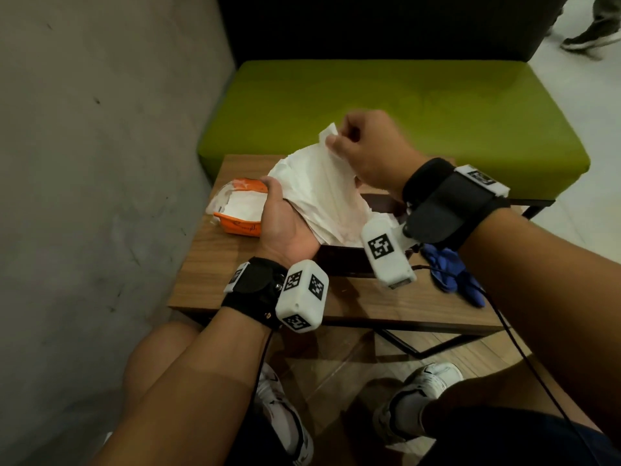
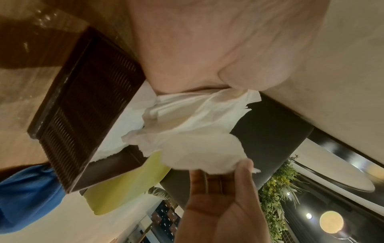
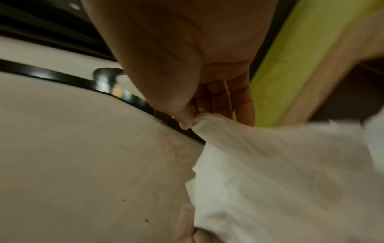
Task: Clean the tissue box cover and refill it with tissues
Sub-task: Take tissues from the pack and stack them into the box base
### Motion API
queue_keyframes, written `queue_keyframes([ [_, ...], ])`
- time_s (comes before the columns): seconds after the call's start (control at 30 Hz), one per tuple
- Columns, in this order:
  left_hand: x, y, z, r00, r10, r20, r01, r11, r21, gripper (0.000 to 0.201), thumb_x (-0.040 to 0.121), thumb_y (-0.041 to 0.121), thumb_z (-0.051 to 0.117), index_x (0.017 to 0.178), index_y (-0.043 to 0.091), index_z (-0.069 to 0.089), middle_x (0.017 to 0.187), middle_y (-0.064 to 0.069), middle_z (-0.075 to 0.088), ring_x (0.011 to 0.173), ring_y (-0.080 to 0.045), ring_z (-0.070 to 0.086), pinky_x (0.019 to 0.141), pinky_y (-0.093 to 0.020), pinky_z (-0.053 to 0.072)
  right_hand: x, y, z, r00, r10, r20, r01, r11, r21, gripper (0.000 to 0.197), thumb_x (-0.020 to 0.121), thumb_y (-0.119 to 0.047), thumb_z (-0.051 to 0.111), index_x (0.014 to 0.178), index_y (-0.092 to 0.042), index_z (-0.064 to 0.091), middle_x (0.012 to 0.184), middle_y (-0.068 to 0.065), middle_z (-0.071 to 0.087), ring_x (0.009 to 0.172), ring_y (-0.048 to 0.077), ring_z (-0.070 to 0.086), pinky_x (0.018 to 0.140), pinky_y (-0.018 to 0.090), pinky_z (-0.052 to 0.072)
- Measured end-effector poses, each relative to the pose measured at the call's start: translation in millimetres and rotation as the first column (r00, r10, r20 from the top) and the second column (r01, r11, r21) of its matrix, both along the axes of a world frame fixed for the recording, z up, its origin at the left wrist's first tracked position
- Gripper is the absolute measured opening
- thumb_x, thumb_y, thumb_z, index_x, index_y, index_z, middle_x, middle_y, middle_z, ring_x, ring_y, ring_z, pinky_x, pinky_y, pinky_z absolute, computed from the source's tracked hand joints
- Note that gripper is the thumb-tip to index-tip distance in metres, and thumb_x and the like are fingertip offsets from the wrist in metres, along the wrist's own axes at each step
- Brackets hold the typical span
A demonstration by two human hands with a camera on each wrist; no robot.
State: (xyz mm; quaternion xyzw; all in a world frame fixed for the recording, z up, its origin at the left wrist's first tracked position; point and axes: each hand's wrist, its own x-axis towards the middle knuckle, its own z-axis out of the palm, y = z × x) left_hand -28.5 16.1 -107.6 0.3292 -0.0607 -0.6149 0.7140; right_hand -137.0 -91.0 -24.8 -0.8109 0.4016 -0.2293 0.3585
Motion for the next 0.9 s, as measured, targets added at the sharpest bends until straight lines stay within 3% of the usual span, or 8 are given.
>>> queue_keyframes([
  [0.07, 2, -2, -2, 1.0, 0.029, 0.012, -0.029, 0.999, 0.028, 0.09, 0.101, 0.081, 0.021, 0.156, 0.016, 0.05, 0.148, -0.017, 0.063, 0.139, -0.037, 0.058, 0.118, -0.056, 0.042, -5, 0, 9, 0.998, 0.005, -0.058, -0.016, 0.982, -0.188, 0.023, 0.103, -0.031, 0.061, 0.087, -0.016, 0.053, 0.074, -0.005, 0.052, 0.066, 0.016, 0.05, 0.056, 0.028, 0.044],
  [0.13, 2, -4, -5, 0.998, 0.041, 0.036, -0.043, 0.998, 0.048, 0.09, 0.101, 0.081, 0.02, 0.156, 0.018, 0.051, 0.148, -0.016, 0.063, 0.14, -0.037, 0.057, 0.116, -0.055, 0.045, -3, 5, 12, 0.991, 0.037, -0.129, -0.073, 0.955, -0.287, 0.02, 0.102, -0.031, 0.061, 0.089, -0.017, 0.055, 0.075, -0.007, 0.051, 0.065, 0.013, 0.045, 0.054, 0.025, 0.032],
  [0.3, -5, -6, -2, 0.995, 0.046, 0.091, -0.049, 0.998, 0.033, 0.091, 0.102, 0.079, 0.016, 0.157, 0.014, 0.048, 0.149, -0.018, 0.061, 0.132, -0.034, 0.063, 0.111, -0.05, 0.05, 16, 18, -14, 0.945, 0.088, -0.315, -0.188, 0.934, -0.303, 0.015, 0.101, -0.028, 0.057, 0.092, -0.015, 0.056, 0.089, 0.007, 0.063, 0.079, 0.031, 0.06, 0.061, 0.034, 0.041],
  [0.5, -2, -1, -3, 0.998, 0.01, 0.055, -0.011, 1.0, 0.003, 0.09, 0.1, 0.082, 0.02, 0.147, 0.016, 0.057, 0.144, -0.018, 0.065, 0.133, -0.036, 0.063, 0.114, -0.055, 0.047, 19, 21, -23, 0.984, 0.02, -0.178, -0.047, 0.987, -0.152, 0.037, 0.104, -0.044, 0.053, 0.092, -0.01, 0.059, 0.081, 0.003, 0.06, 0.072, 0.022, 0.053, 0.056, 0.033, 0.033],
  [0.67, -1, 2, -2, 1.0, -0.014, 0.018, 0.015, 0.998, -0.059, 0.086, 0.104, 0.077, 0.026, 0.157, 0.012, 0.048, 0.144, -0.019, 0.064, 0.128, -0.037, 0.066, 0.104, -0.053, 0.056, 8, 7, -15, 0.974, -0.155, -0.165, 0.131, 0.98, -0.146, 0.041, 0.094, -0.043, 0.07, 0.116, -0.011, 0.058, 0.112, 0.005, 0.059, 0.096, 0.026, 0.057, 0.08, 0.039, 0.049],
  [0.73, 1, 1, -4, 0.999, -0.031, -0.013, 0.03, 0.997, -0.07, 0.083, 0.106, 0.074, 0.027, 0.16, 0.013, 0.045, 0.149, -0.02, 0.061, 0.134, -0.039, 0.062, 0.108, -0.055, 0.053, 5, 1, -17, 0.964, -0.137, -0.228, 0.141, 0.99, 0.002, 0.036, 0.09, -0.035, 0.076, 0.11, -0.01, 0.061, 0.107, 0.007, 0.064, 0.092, 0.029, 0.062, 0.071, 0.038, 0.052],
  [0.8, 2, 0, -6, 0.999, -0.045, -0.027, 0.043, 0.997, -0.071, 0.082, 0.106, 0.073, 0.027, 0.161, 0.015, 0.044, 0.154, -0.019, 0.057, 0.142, -0.04, 0.055, 0.114, -0.057, 0.048, 3, -4, -22, 0.974, -0.143, -0.176, 0.163, 0.98, 0.11, 0.013, 0.091, -0.019, 0.073, 0.096, -0.011, 0.063, 0.096, 0.008, 0.068, 0.085, 0.03, 0.065, 0.055, 0.029, 0.044],
  [0.9, 2, -1, -7, 0.999, -0.03, -0.041, 0.027, 0.998, -0.056, 0.08, 0.106, 0.073, 0.028, 0.16, 0.016, 0.045, 0.154, -0.018, 0.057, 0.144, -0.04, 0.053, 0.119, -0.059, 0.041, 1, -5, -24, 0.977, -0.205, -0.064, 0.212, 0.966, 0.147, 0.015, 0.093, -0.008, 0.064, 0.082, -0.017, 0.059, 0.085, 0.005, 0.065, 0.079, 0.026, 0.062, 0.056, 0.027, 0.042],
])
